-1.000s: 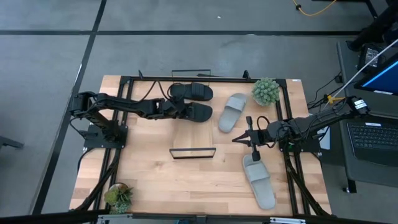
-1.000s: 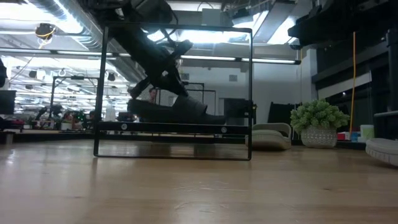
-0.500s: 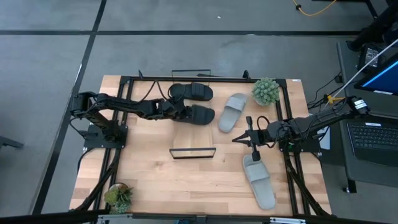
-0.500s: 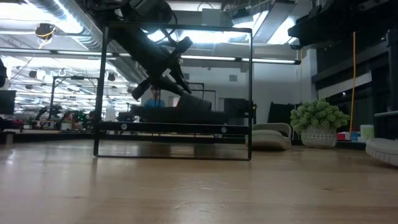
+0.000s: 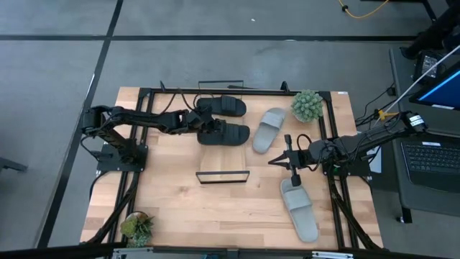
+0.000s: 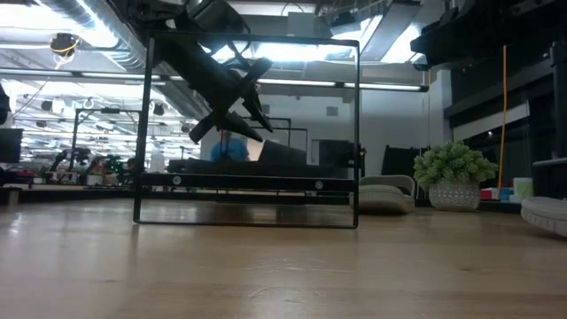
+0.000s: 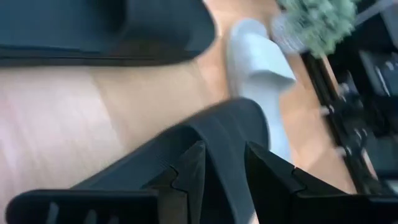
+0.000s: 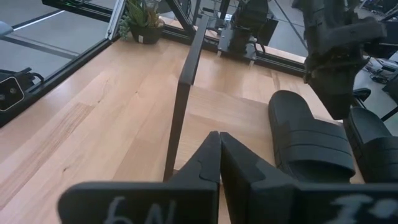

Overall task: Pick and place slides into the shelf
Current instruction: Put the black slides on the shelf

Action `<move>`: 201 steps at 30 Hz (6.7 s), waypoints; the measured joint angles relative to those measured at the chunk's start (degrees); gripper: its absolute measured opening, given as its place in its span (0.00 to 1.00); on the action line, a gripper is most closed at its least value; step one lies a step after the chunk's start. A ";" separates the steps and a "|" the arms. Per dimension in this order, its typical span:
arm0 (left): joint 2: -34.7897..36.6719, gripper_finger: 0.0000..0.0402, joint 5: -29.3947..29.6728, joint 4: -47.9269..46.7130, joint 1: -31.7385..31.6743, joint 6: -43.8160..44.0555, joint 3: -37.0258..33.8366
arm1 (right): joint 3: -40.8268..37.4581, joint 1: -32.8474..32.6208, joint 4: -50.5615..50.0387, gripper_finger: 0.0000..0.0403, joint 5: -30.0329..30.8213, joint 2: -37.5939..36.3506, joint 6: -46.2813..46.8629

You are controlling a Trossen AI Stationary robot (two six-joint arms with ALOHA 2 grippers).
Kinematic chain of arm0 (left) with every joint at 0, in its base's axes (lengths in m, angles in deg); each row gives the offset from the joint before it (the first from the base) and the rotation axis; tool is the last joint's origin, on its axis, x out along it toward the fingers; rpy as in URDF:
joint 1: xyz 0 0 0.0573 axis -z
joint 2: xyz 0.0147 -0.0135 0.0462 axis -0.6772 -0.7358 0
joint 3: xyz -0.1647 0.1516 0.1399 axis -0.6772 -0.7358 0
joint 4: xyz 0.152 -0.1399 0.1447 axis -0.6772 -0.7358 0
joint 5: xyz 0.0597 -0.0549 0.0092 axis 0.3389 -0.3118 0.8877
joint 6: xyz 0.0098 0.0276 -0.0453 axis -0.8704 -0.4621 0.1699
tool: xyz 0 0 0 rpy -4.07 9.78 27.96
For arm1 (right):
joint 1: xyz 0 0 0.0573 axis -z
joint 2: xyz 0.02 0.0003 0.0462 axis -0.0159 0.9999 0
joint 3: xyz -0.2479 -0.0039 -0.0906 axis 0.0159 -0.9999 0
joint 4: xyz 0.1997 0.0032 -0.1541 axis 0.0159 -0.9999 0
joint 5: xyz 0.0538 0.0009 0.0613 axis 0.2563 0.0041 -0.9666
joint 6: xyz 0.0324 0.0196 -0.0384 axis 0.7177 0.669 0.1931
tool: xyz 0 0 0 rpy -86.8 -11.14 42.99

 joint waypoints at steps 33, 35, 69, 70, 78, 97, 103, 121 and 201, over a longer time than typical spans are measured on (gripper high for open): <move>20.41 0.01 -6.44 1.07 -4.35 -50.77 0.04 | 12.62 10.62 -10.30 0.01 0.06 2.25 1.30; 20.98 0.00 -6.45 0.32 -4.35 -52.25 0.02 | 15.88 12.68 -14.20 0.02 0.04 4.10 0.17; 39.16 0.00 -7.95 8.44 -3.76 -58.79 -20.99 | 44.70 32.57 -41.62 0.01 -22.36 44.29 -17.12; 39.27 0.00 -7.89 8.55 -3.76 -58.92 -21.24 | 45.54 32.04 -42.02 0.01 -20.64 45.10 -17.26; 39.48 0.00 -7.66 8.47 -3.74 -61.23 -21.66 | 48.35 28.10 -44.50 0.14 -9.49 47.93 -22.73; 39.45 0.00 -5.95 8.52 -3.76 -63.25 -21.66 | 48.13 26.34 -43.14 0.35 -9.53 51.42 -20.18; 39.45 0.00 -5.95 8.51 -3.76 -63.23 -21.66 | 48.13 26.25 -43.04 0.34 -9.74 52.19 -19.90; 39.45 0.00 -5.97 8.49 -3.76 -63.23 -21.66 | 48.11 25.03 -42.34 0.34 -9.63 52.69 -19.92; 39.43 0.00 -6.49 8.41 -3.74 -64.69 -21.68 | 51.12 30.55 -36.69 0.00 -4.42 54.99 -27.17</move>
